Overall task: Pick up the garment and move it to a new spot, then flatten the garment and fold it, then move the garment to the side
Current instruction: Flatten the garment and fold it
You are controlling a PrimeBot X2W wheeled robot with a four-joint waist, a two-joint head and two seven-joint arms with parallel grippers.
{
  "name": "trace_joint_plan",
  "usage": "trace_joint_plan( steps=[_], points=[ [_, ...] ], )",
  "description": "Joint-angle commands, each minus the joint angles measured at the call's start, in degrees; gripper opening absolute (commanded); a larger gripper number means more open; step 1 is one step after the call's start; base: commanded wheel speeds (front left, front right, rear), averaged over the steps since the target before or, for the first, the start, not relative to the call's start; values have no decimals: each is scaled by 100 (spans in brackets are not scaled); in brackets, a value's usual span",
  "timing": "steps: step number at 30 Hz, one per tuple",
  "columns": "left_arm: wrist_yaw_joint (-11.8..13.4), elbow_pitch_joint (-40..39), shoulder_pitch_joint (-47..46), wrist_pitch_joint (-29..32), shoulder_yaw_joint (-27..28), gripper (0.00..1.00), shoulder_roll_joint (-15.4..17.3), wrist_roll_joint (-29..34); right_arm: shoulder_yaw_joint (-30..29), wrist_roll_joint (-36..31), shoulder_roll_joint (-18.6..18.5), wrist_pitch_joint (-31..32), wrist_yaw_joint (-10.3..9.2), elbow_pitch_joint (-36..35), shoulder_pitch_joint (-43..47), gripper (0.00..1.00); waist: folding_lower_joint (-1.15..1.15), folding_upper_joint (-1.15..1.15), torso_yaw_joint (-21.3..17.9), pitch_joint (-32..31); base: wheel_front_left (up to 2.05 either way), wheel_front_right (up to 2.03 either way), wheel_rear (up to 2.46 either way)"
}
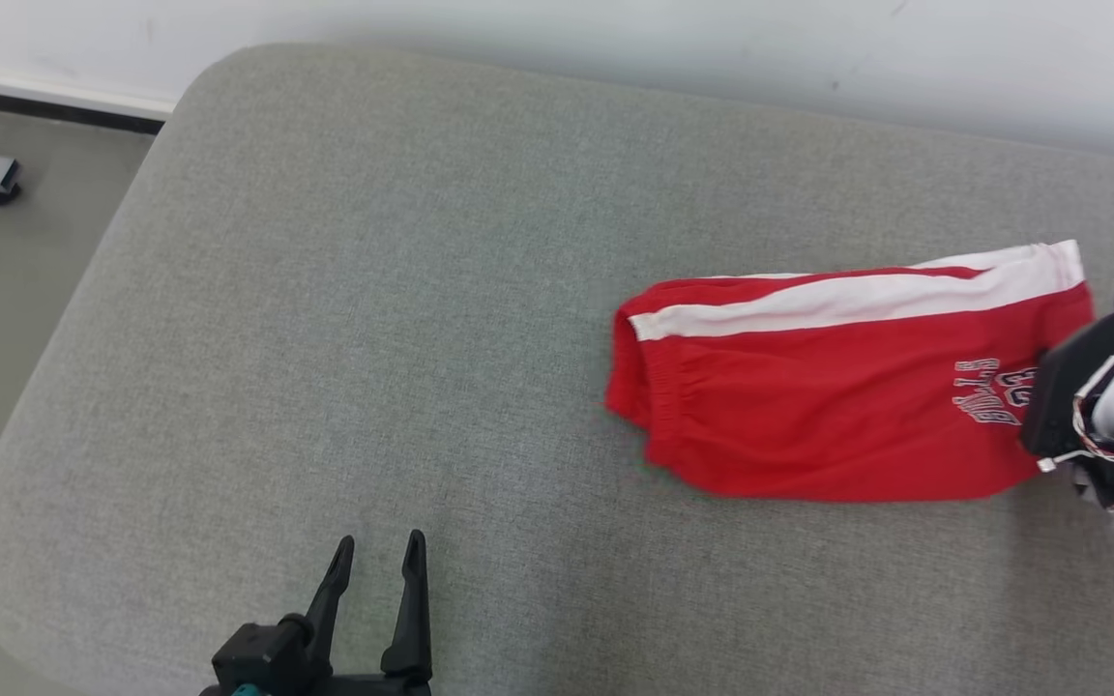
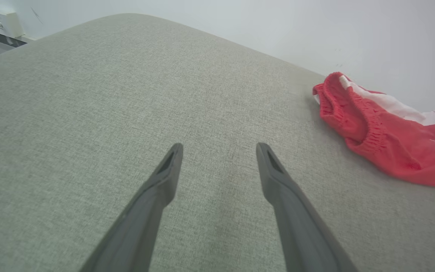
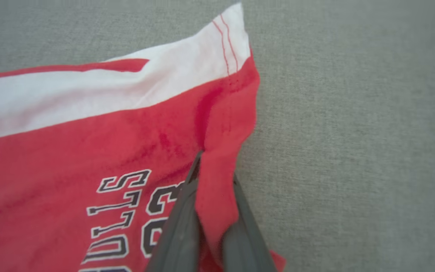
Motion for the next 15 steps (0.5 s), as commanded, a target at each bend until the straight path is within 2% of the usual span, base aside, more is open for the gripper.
trace_joint_plan(
  steps=[1, 8, 15],
  points=[
    [-20, 31, 116, -16, 35, 100, -10, 30, -88, -173, -93, -101, -18, -71, 93, 0, -1, 0, -86, -98, 0, 0, 0],
    [-87, 109, 251, -16, 99, 100, -43, 73, -318, -556, -179, -132, -18, -480, 423, 0, -1, 0, -306, -360, 0, 0, 0],
    [-124, 154, 347, -16, 96, 100, -87, 85, -412, -872, -335, 145, -18, -1312, 946, 0, -1, 0, -467, -590, 0, 0, 0]
  ],
)
